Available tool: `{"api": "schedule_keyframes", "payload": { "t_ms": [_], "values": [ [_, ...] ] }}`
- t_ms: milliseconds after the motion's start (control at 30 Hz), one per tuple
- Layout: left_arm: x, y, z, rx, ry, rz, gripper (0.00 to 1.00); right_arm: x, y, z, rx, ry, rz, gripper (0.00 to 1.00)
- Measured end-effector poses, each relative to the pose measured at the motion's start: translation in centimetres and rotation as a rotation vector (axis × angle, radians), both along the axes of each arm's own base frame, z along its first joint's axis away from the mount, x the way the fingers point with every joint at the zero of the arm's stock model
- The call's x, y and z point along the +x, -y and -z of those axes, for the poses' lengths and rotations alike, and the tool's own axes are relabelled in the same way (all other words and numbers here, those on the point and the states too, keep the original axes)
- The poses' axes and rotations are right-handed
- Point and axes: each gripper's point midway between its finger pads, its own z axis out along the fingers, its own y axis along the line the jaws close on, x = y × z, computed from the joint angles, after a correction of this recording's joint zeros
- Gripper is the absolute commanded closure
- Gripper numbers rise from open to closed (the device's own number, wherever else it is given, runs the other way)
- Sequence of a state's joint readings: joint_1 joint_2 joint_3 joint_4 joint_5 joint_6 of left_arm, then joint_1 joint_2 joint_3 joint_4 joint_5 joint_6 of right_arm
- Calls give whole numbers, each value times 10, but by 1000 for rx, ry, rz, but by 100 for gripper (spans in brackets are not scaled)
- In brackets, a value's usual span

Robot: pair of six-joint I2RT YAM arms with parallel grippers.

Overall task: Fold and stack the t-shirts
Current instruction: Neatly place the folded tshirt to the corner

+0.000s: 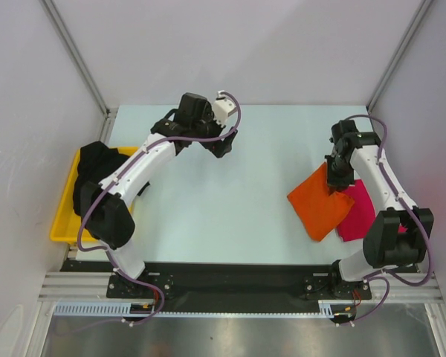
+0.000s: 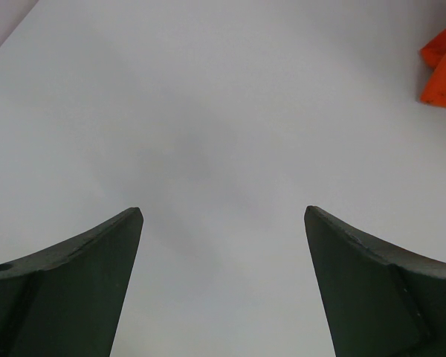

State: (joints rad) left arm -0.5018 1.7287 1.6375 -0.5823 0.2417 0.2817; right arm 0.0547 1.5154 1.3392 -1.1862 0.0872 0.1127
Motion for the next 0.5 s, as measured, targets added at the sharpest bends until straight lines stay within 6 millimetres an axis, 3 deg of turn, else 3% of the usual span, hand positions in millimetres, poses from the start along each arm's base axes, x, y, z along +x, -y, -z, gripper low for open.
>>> {"api": "schedule_keyframes", "payload": {
  "t_ms": [500],
  "values": [
    [9,-3,-10,-23,40,-13,3,-11,43,-34,-127,101,-51,100]
  ]
}}
